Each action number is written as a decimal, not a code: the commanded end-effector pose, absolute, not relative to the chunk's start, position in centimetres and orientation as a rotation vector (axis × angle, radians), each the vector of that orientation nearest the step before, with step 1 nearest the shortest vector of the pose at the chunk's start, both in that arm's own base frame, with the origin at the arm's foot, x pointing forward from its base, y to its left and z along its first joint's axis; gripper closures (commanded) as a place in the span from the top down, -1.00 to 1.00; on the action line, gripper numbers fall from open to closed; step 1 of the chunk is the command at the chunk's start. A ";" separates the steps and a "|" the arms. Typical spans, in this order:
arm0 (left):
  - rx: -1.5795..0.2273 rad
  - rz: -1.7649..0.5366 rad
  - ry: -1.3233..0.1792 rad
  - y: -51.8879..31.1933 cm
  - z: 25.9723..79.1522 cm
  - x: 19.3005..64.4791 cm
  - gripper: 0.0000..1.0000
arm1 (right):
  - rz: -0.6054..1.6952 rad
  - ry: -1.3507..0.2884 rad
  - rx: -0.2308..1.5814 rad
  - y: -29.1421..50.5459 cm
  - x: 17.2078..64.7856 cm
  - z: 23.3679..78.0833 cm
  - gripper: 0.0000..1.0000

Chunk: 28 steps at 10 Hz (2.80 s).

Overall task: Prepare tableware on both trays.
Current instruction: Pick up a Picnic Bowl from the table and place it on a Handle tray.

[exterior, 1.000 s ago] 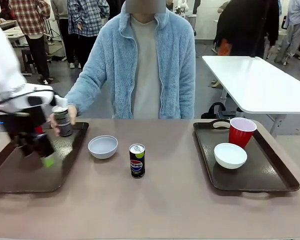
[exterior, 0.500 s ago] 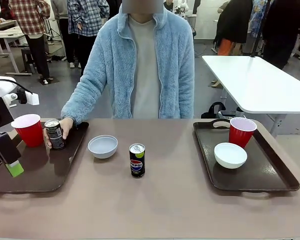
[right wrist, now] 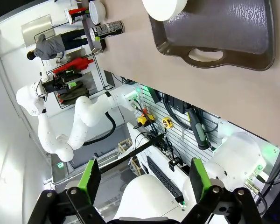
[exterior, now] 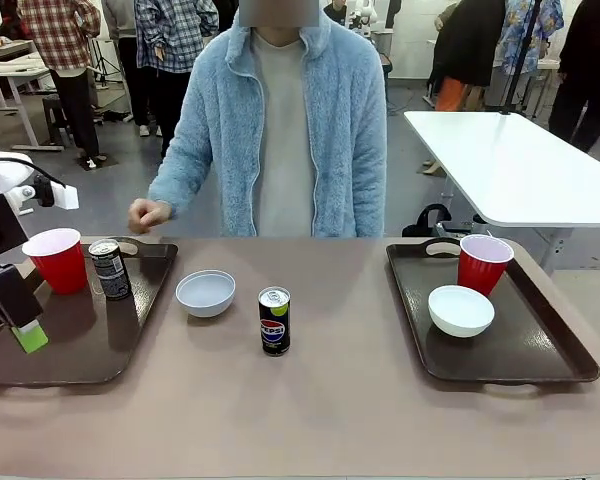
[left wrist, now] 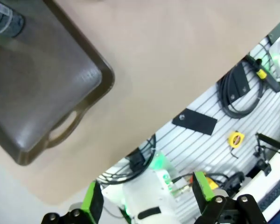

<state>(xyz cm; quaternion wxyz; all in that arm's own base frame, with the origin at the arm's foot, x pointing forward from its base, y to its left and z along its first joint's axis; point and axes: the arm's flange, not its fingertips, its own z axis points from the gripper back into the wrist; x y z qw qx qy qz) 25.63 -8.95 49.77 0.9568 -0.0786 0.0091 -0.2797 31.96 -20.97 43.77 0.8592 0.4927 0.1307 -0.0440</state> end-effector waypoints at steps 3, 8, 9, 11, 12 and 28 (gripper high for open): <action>-0.090 -0.587 -0.004 -10.7 48.9 27.6 1.00 | -0.088 0.273 1.040 -20.9 31.9 43.9 1.00; 0.096 -0.530 -0.134 -14.4 45.4 29.4 1.00 | -0.088 0.273 1.040 -20.9 31.9 43.9 1.00; 0.099 -0.536 -0.125 -14.9 45.3 29.1 1.00 | -0.088 0.273 1.040 -20.9 31.9 43.9 1.00; 0.066 -0.554 -0.132 -15.0 46.8 29.9 1.00 | -0.088 0.273 1.040 -20.9 31.9 43.9 1.00; 0.066 -0.554 -0.132 -15.0 46.8 29.9 1.00 | -0.088 0.273 1.040 -20.9 31.9 43.9 1.00; -0.043 -0.840 -0.069 -18.2 46.5 27.2 1.00 | -0.088 0.273 1.040 -20.9 31.9 43.9 1.00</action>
